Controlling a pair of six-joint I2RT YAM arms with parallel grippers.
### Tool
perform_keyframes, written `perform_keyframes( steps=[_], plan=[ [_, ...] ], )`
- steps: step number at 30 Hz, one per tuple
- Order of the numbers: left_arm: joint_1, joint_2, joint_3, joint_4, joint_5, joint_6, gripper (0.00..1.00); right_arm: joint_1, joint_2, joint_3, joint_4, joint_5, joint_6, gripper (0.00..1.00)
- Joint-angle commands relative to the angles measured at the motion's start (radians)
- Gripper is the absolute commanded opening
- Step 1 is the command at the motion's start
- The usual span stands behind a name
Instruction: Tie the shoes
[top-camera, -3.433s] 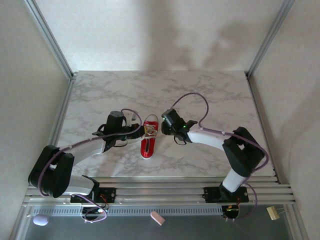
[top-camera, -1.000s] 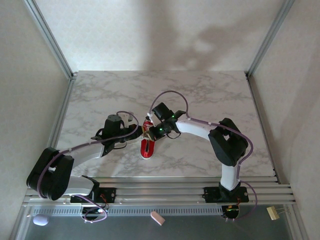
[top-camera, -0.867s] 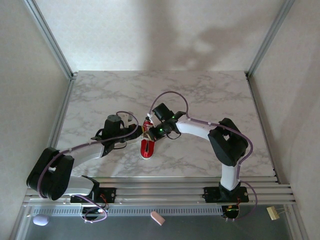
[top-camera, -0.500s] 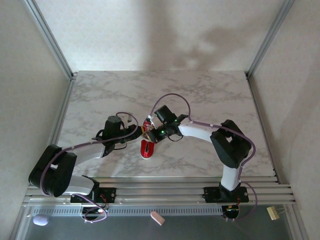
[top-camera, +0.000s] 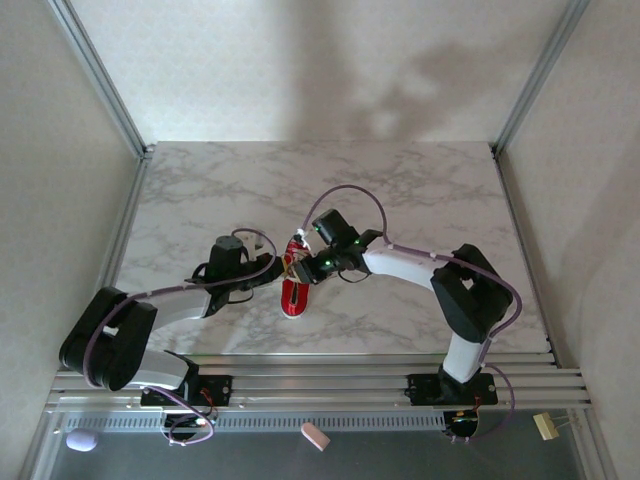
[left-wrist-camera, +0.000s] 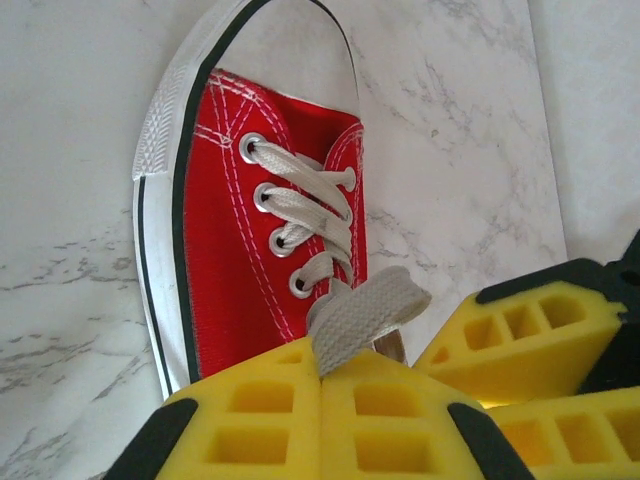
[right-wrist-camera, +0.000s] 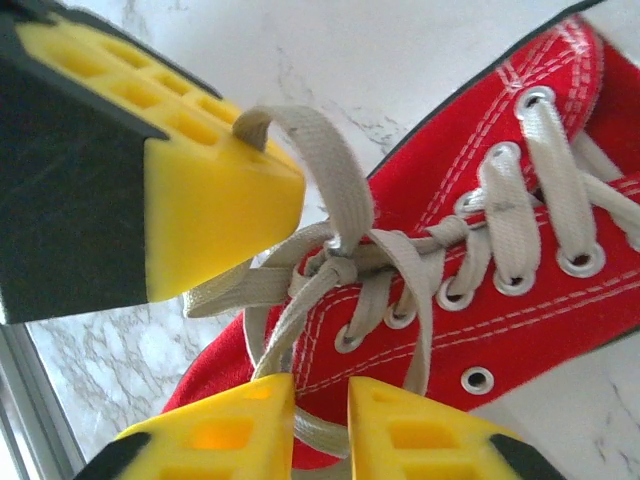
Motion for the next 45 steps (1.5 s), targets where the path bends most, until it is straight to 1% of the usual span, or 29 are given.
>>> perform_keyframes(
  steps=[1,3,11,14,17,20,25,31,45],
  plan=[
    [0.008,0.008,-0.005,0.036,0.009,-0.012,0.00,0.011,-0.042,0.001,-0.004,0.027,-0.009,0.30],
    [0.008,0.009,-0.003,0.037,0.009,-0.012,0.00,0.020,-0.034,0.009,-0.007,0.018,-0.017,0.33],
    [0.007,0.013,-0.001,0.039,0.013,-0.014,0.00,0.042,-0.005,0.020,-0.019,0.031,-0.034,0.36],
    [0.006,0.015,-0.003,0.039,0.013,-0.015,0.00,0.045,-0.005,0.022,-0.026,0.041,-0.042,0.36],
    [0.007,0.013,-0.003,0.043,0.013,-0.018,0.00,0.048,0.001,0.030,-0.039,0.081,-0.043,0.32],
    [0.007,0.014,-0.002,0.040,0.015,-0.016,0.00,0.050,0.001,0.034,-0.048,0.107,-0.047,0.26],
    [0.007,0.014,0.001,0.036,0.013,-0.016,0.00,0.051,-0.031,0.021,-0.037,0.119,-0.047,0.12],
    [0.007,0.019,0.006,0.035,0.014,-0.014,0.00,0.050,-0.063,0.020,-0.055,0.119,-0.057,0.05],
    [0.007,-0.013,-0.008,0.033,-0.010,-0.017,0.00,0.069,-0.107,0.006,-0.123,0.116,-0.065,0.04]
  ],
)
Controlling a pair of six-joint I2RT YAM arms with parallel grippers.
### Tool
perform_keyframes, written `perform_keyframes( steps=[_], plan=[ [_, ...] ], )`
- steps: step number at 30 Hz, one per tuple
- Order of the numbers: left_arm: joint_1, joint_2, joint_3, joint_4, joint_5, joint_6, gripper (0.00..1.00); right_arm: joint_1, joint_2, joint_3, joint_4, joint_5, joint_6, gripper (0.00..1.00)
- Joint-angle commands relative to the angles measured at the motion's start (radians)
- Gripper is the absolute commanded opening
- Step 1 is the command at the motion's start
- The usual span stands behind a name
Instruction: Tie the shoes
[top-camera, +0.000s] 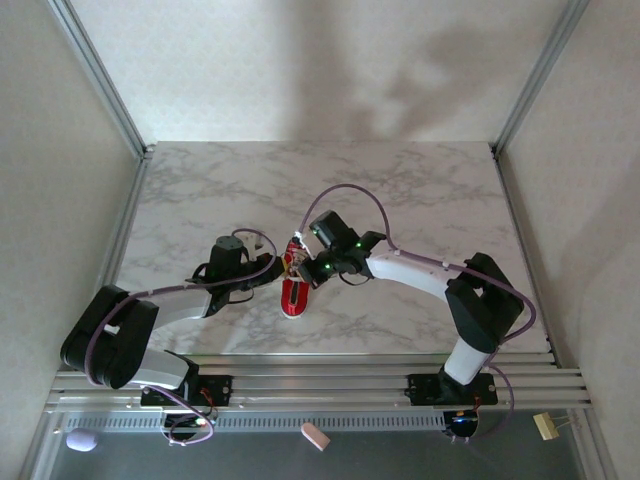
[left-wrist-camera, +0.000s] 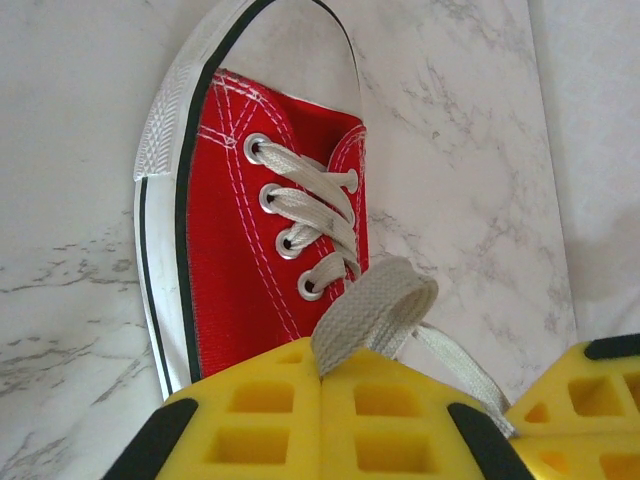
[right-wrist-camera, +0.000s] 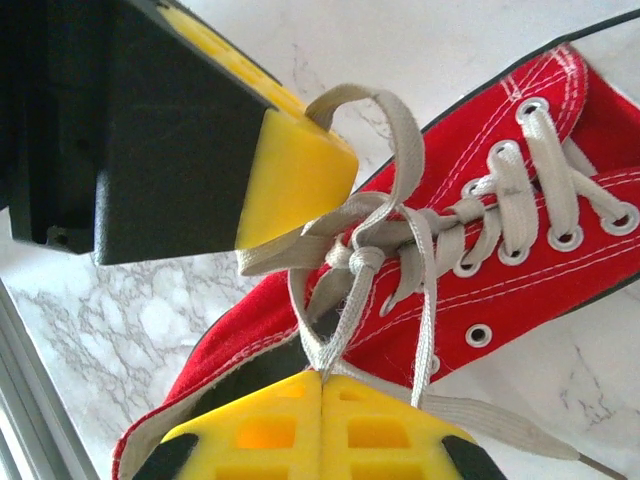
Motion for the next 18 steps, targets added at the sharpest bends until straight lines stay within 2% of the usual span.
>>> perform_keyframes(
  steps=[1,9,18],
  plan=[
    [0.007,-0.024,-0.008,0.019,-0.011,-0.010,0.00,0.016,-0.031,-0.001,-0.042,0.012,-0.018,0.04],
    [0.007,-0.011,-0.023,0.044,0.000,-0.019,0.00,0.042,-0.015,-0.021,-0.038,-0.015,0.001,0.07],
    [-0.011,0.017,-0.025,0.070,0.009,-0.034,0.00,0.057,0.049,-0.040,0.047,-0.026,0.036,0.09]
  ],
)
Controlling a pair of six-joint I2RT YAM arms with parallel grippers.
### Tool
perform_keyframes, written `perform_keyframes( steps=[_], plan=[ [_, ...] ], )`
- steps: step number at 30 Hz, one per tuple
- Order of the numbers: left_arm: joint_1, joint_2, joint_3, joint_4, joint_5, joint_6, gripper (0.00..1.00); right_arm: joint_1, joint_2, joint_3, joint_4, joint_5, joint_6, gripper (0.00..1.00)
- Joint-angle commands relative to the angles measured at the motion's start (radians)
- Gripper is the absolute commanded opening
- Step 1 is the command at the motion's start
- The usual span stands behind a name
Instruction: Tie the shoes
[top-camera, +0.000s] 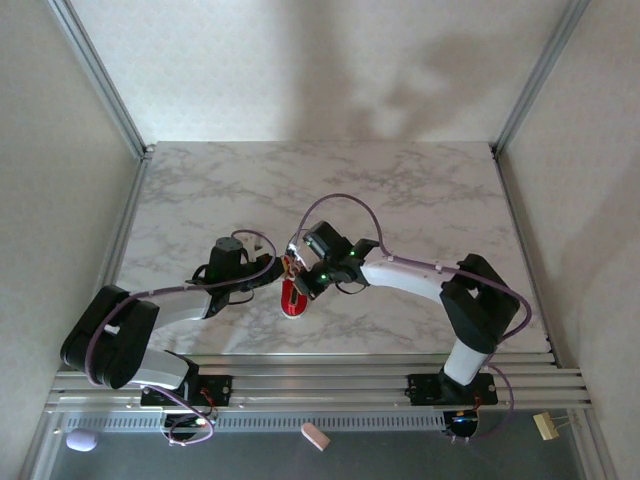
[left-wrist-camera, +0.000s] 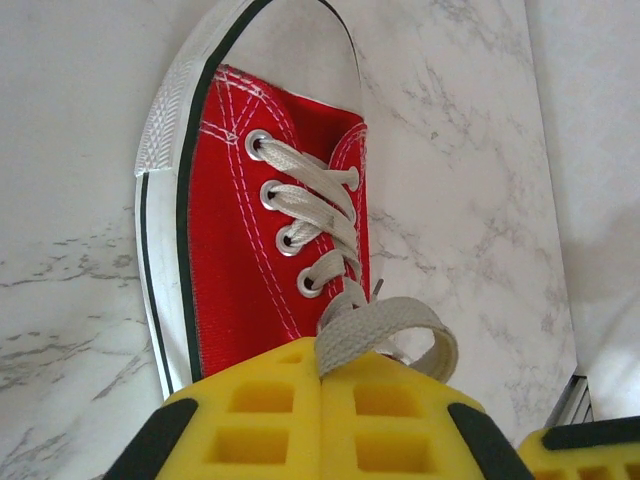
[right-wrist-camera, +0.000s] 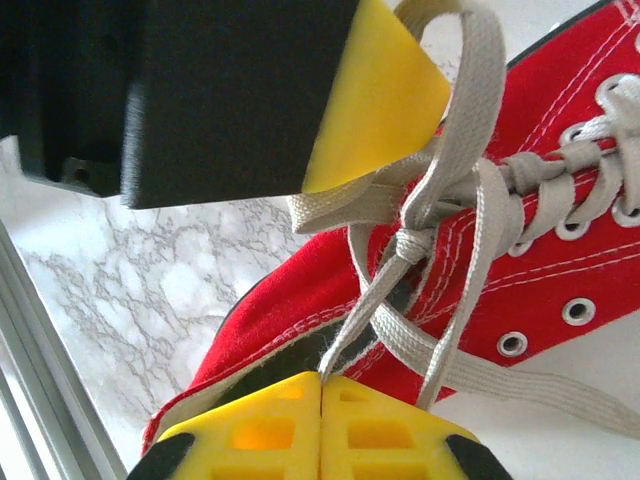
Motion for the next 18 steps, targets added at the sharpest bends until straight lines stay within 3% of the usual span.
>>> perform_keyframes(
  steps=[1,7,18],
  plan=[
    [-0.012,0.018,-0.012,0.049,0.008,-0.018,0.00,0.009,0.033,-0.014,0.041,-0.015,0.021,0.09],
    [-0.027,0.037,-0.019,0.070,0.005,-0.029,0.00,0.009,0.054,-0.013,0.060,-0.001,0.028,0.19],
    [-0.032,0.047,-0.015,0.074,0.004,-0.029,0.00,0.009,-0.049,-0.016,0.021,0.045,0.001,0.40]
  ],
)
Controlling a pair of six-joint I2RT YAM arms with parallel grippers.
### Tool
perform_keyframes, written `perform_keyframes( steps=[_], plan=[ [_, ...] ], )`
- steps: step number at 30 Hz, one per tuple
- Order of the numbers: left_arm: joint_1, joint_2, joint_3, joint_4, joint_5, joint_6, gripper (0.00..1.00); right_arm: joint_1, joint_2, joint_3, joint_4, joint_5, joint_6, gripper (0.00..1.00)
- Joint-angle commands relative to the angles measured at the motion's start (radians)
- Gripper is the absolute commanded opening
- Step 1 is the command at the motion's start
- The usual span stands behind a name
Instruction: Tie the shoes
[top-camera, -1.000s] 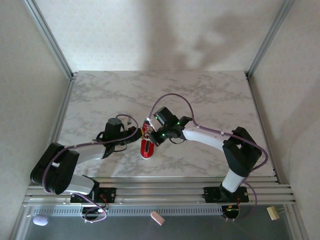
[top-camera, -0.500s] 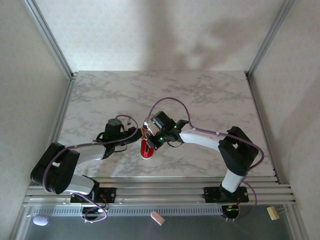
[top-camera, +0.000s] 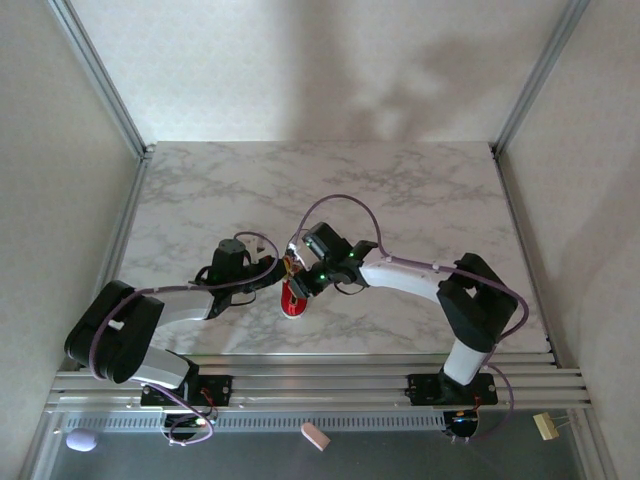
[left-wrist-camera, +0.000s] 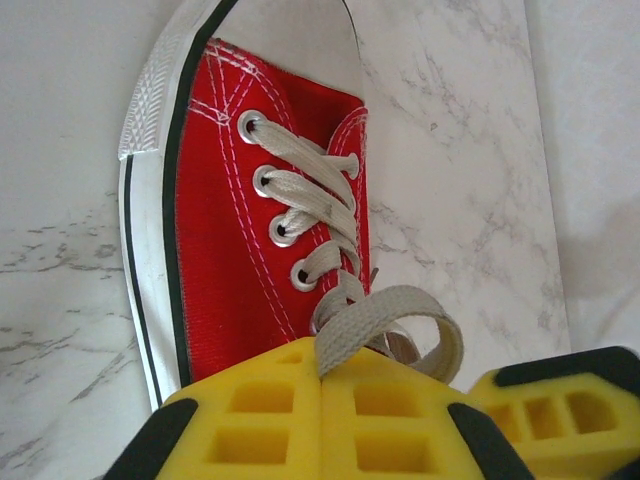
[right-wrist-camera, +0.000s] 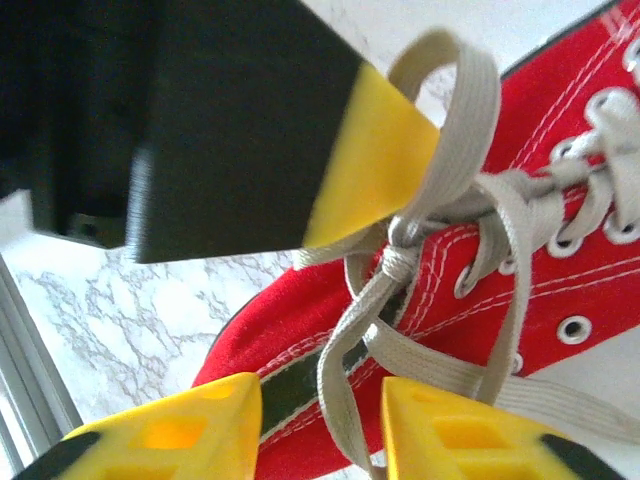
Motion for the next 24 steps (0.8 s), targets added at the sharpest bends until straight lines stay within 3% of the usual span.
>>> perform_keyframes(
  steps=[1,7,13,17,21,24],
  plan=[
    [-0.012,0.017,-0.006,0.031,0.005,-0.013,0.00,0.009,-0.046,-0.003,-0.020,0.037,-0.017,0.42],
    [-0.013,0.023,-0.004,0.030,0.006,-0.012,0.00,0.005,-0.083,-0.018,0.007,0.072,-0.020,0.44],
    [-0.014,0.031,0.004,0.032,0.011,-0.012,0.00,-0.035,-0.080,-0.021,-0.005,0.092,-0.091,0.19],
    [-0.014,0.033,0.007,0.030,0.011,-0.010,0.00,-0.040,-0.055,-0.017,-0.011,0.082,-0.189,0.07],
    [-0.015,0.032,0.007,0.029,0.010,-0.013,0.00,-0.046,-0.087,-0.002,0.019,0.077,-0.204,0.05],
    [-0.016,0.031,0.012,0.023,0.007,-0.012,0.00,-0.046,-0.207,-0.081,0.181,0.099,-0.173,0.11]
  ],
)
